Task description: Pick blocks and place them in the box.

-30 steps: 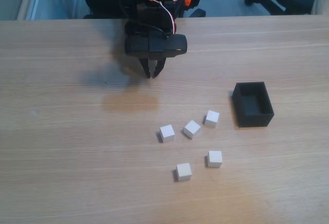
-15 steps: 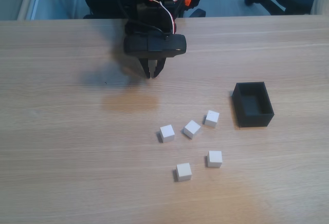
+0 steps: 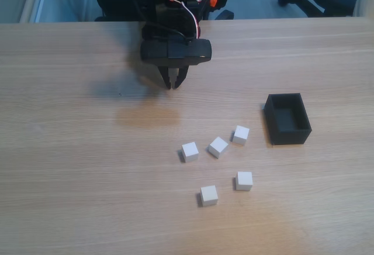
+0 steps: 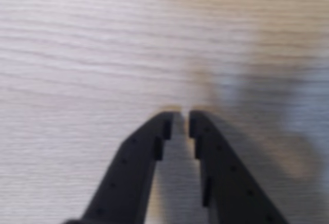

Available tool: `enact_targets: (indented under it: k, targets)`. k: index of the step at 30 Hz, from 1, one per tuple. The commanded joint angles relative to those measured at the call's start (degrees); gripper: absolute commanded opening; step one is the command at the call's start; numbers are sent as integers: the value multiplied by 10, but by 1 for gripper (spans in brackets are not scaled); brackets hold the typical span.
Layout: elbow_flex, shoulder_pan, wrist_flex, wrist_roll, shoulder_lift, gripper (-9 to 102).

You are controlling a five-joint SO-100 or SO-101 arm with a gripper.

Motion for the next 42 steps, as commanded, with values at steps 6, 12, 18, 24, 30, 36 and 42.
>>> enact_targets:
  k: [6,12,18,24,30,36,42]
  targets:
    - [-68,-24,6,28,-79,3]
    - [-195,-54,-31,72,-200,5]
    - [-250,-52,-96,63,-295,11]
    - [-264,-43,-169,49,-359,24]
    - [-281,-27,-272,49,-441,25]
    - [-295,-11,-385,53,-528,22]
    - [-325,-3,-461,47,-621,24]
